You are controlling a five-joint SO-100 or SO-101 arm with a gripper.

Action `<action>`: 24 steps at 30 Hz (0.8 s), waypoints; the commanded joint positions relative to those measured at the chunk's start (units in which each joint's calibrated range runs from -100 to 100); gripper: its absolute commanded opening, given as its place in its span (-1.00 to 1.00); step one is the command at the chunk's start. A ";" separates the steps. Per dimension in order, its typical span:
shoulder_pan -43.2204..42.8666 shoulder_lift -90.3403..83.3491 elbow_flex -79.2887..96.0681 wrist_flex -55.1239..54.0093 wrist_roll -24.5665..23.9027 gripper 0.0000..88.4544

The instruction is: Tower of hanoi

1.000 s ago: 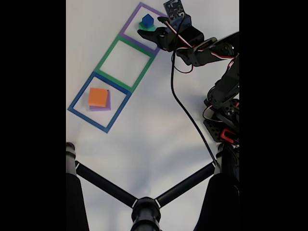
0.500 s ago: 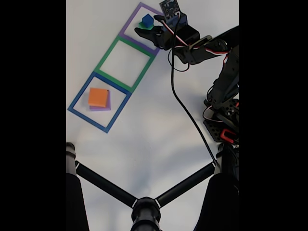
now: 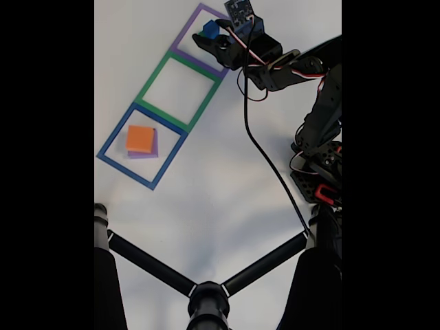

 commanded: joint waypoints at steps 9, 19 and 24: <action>-0.87 -0.05 -2.68 -1.11 0.00 -0.79; -1.40 -0.05 -3.59 -1.11 0.00 -0.98; -1.40 -0.13 -3.95 -1.11 0.00 -1.00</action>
